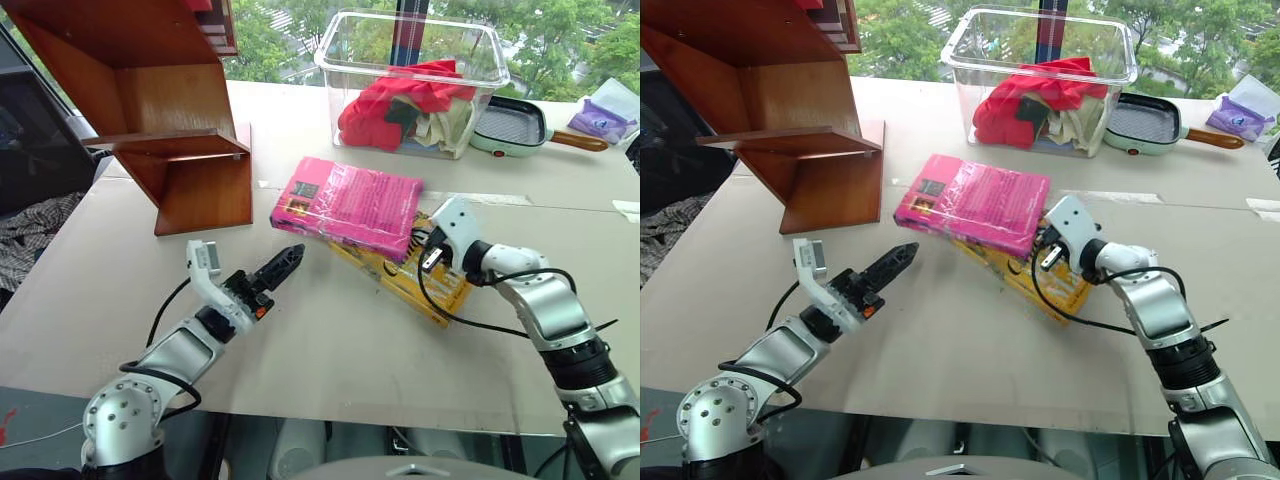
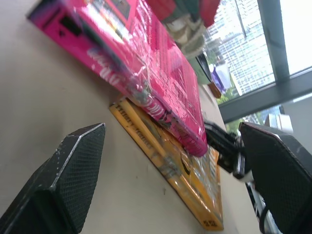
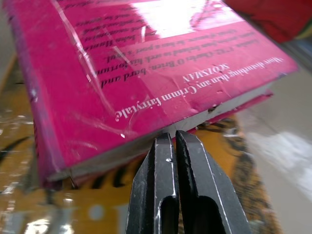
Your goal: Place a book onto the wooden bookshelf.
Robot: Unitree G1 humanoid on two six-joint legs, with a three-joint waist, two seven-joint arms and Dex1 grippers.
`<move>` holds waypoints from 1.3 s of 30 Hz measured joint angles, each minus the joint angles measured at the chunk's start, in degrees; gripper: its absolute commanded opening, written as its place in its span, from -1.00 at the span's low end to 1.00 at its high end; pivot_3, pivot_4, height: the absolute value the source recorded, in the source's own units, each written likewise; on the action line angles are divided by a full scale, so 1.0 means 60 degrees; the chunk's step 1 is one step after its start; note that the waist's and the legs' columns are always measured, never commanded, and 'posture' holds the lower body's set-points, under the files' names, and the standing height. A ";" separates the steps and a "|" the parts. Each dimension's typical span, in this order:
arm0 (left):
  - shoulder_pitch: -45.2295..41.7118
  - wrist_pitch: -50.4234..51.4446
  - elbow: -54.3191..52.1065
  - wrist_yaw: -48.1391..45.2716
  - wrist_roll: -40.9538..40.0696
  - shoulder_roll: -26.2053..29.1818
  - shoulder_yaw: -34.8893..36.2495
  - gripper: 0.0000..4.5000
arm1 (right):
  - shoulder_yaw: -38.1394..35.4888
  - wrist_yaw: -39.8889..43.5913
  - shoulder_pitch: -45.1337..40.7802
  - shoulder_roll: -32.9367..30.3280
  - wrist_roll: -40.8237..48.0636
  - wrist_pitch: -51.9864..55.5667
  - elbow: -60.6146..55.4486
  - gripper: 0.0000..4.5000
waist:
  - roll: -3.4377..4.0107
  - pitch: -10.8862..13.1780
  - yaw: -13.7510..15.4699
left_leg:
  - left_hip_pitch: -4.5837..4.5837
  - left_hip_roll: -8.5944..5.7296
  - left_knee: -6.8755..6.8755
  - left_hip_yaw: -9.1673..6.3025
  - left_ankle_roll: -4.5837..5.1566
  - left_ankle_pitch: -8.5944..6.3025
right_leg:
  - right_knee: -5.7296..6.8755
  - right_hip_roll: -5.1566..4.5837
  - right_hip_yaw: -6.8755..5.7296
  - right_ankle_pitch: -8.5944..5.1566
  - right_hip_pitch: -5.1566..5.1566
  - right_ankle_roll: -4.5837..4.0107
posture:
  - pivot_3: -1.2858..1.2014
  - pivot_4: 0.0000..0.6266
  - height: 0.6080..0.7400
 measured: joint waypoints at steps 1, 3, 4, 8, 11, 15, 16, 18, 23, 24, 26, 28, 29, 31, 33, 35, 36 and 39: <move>0.0000 -0.0071 0.0007 0.0086 -0.0035 -0.0078 -0.0072 1.00 | 0.0020 0.0083 0.0000 0.0057 0.0000 0.0016 -0.0004 -0.98 | 0.0000 0.0000 0.0000 | 0.0001 0.0000 0.0000 0.0001 0.0000 0.0000 | 0.0000 0.0000 0.0002 0.0000 0.0000 0.0000 | 0.03 -0.52 0.60; -0.0005 -0.0249 0.0083 0.0164 -0.0099 -0.0265 -0.0182 1.00 | 0.0026 0.0150 0.0000 0.0115 -0.0017 0.0017 -0.0027 -0.98 | 0.0000 0.0000 0.0002 | 0.0002 -0.0001 0.0002 0.0003 0.0000 0.0000 | 0.0000 -0.0001 0.0004 0.0000 0.0001 0.0000 | 0.03 -0.52 0.60; -0.0003 -0.0340 0.0199 0.0165 -0.0092 -0.0380 -0.0233 1.00 | 0.0043 0.0183 0.0000 0.0144 -0.0047 0.0017 -0.0059 -0.98 | 0.0000 0.0000 0.0000 | 0.0002 -0.0002 0.0002 0.0003 0.0000 0.0000 | 0.0000 -0.0001 0.0003 0.0000 0.0001 0.0000 | 0.03 -0.52 0.60; -0.0133 -0.0530 0.0652 0.0266 -0.0120 -0.0622 -0.0290 1.00 | 0.0022 0.0233 0.0016 0.0115 -0.0107 0.0018 -0.0100 -0.98 | 0.0000 0.0000 0.0002 | 0.0002 -0.0002 0.0002 0.0003 0.0000 0.0000 | 0.0005 0.0001 -0.0005 0.0000 0.0001 0.0000 | 0.03 -0.52 0.60; -0.0724 -0.0659 0.1322 0.0499 -0.0334 -0.0859 -0.0298 1.00 | -0.0341 0.0469 0.0489 -0.0339 0.0018 -0.0042 -0.0544 -0.88 | 0.0000 -0.0001 0.0065 | -0.0015 -0.0008 0.0006 0.0004 0.0000 0.0000 | 0.0000 -0.0004 -0.0032 0.0000 0.0003 0.0000 | 0.03 -0.52 0.60; -0.1402 -0.0616 0.2210 0.0765 -0.0677 -0.1003 -0.0375 1.00 | -0.1898 0.1482 0.2060 -0.1047 0.1204 -0.0465 -0.1515 -0.19 | 0.0000 0.0001 0.0068 | -0.0027 -0.0018 0.0008 0.0002 0.0000 0.0000 | -0.0012 -0.0014 -0.0032 0.0001 0.0004 0.0004 | 0.03 -0.52 0.60; -0.1524 -0.0603 0.2395 0.0819 -0.0763 -0.1016 -0.0374 1.00 | -0.2315 0.1798 0.2410 -0.1136 0.1652 -0.0519 -0.1830 0.03 | -0.0002 0.0001 0.0035 | -0.0024 -0.0016 0.0008 -0.0003 0.0001 0.0000 | -0.0014 -0.0012 -0.0028 0.0001 0.0005 0.0004 | 0.03 -0.52 0.60; -0.1764 -0.0554 0.2692 0.0885 -0.0911 -0.1073 -0.0423 1.00 | -0.3076 0.2301 0.3064 -0.1274 0.2637 -0.0471 -0.2507 0.36 | -0.0001 0.0001 0.0006 | -0.0016 -0.0015 0.0005 -0.0011 0.0001 0.0000 | -0.0010 -0.0011 -0.0018 0.0001 0.0005 0.0005 | 0.03 -0.52 0.60; -0.2315 -0.0505 0.3467 0.0942 -0.1125 -0.1247 -0.0466 1.00 | -0.4807 0.3154 0.4217 -0.1913 0.5271 0.0063 -0.4333 0.97 | -0.0004 0.0002 -0.0009 | 0.0001 -0.0016 0.0005 -0.0009 0.0001 -0.0001 | 0.0001 0.0002 -0.0014 0.0000 0.0016 0.0004 | 0.03 -0.52 0.60; -0.2461 -0.0500 0.3661 0.0951 -0.1160 -0.1300 -0.0455 1.00 | -0.5071 0.3246 0.4516 -0.2114 0.5753 0.0202 -0.4703 0.97 | -0.0006 0.0001 0.0010 | 0.0002 -0.0017 0.0006 -0.0007 0.0001 0.0000 | 0.0001 0.0003 -0.0022 0.0000 0.0019 0.0003 | 0.03 -0.52 0.60; -0.2739 -0.0488 0.4020 0.0954 -0.1159 -0.1398 -0.0456 1.00 | -0.5566 0.3223 0.4992 -0.2211 0.6304 0.0251 -0.5261 0.97 | -0.0007 0.0002 0.0044 | -0.0001 -0.0019 0.0010 -0.0010 0.0001 0.0000 | 0.0003 0.0002 -0.0030 0.0000 0.0022 0.0003 | 0.03 -0.52 0.60; -0.2963 -0.0474 0.4271 0.0964 -0.1161 -0.1494 -0.0452 1.00 | -0.5914 0.3204 0.5318 -0.2291 0.6655 0.0195 -0.5758 0.97 | -0.0007 0.0002 0.0036 | -0.0001 -0.0022 0.0013 -0.0007 0.0001 0.0000 | 0.0001 0.0000 -0.0026 0.0000 0.0024 0.0004 | 0.03 -0.52 0.60; -0.3094 -0.0461 0.4401 0.0977 -0.1196 -0.1584 -0.0448 1.00 | -0.6067 0.3198 0.5515 -0.2332 0.6701 0.0125 -0.5999 0.97 | -0.0009 0.0001 0.0032 | -0.0002 -0.0024 0.0015 -0.0004 0.0001 0.0000 | -0.0002 -0.0001 -0.0023 0.0001 0.0025 0.0005 | 0.03 -0.52 0.60; -0.3291 -0.0442 0.4719 0.1016 -0.1225 -0.1676 -0.0413 1.00 | -0.6226 0.3147 0.5761 -0.2335 0.6729 -0.0059 -0.6319 0.97 | -0.0010 0.0000 0.0019 | -0.0003 -0.0029 0.0015 -0.0002 0.0002 0.0000 | -0.0006 -0.0003 -0.0016 0.0001 0.0025 0.0006 | 0.03 -0.52 0.60; -0.3471 -0.0438 0.5072 0.1131 -0.1313 -0.1823 -0.0316 1.00 | -0.6408 0.3130 0.5961 -0.2339 0.6707 -0.0267 -0.6494 0.97 | -0.0011 0.0000 0.0010 | -0.0002 -0.0031 0.0015 -0.0001 0.0001 0.0000 | -0.0008 -0.0003 -0.0012 0.0002 0.0025 0.0007 | 0.03 -0.52 0.60; -0.3661 -0.0462 0.5352 0.1318 -0.1407 -0.1989 -0.0181 1.00 | -0.6463 0.3143 0.6130 -0.2365 0.6648 -0.0454 -0.6512 0.97 | -0.0012 0.0000 0.0019 | -0.0004 -0.0032 0.0016 -0.0004 0.0001 0.0000 | -0.0008 -0.0003 -0.0016 0.0002 0.0025 0.0007 | 0.03 -0.52 0.60; -0.3738 -0.0483 0.5442 0.1439 -0.1442 -0.2070 -0.0123 1.00 | -0.6472 0.3145 0.6184 -0.2375 0.6610 -0.0515 -0.6512 0.97 | -0.0012 0.0000 0.0021 | -0.0003 -0.0032 0.0015 -0.0004 0.0001 0.0000 | -0.0007 -0.0005 -0.0015 0.0002 0.0026 0.0007 | 0.03 -0.52 0.60; -0.3983 -0.0586 0.5661 0.1770 -0.1563 -0.2381 0.0096 1.00 | -0.6475 0.3143 0.6328 -0.2427 0.6529 -0.0719 -0.6507 0.97 | -0.0012 0.0000 0.0024 | -0.0002 -0.0036 0.0017 -0.0006 0.0001 0.0000 | -0.0005 -0.0006 -0.0016 0.0002 0.0027 0.0007 | 0.03 -0.52 0.60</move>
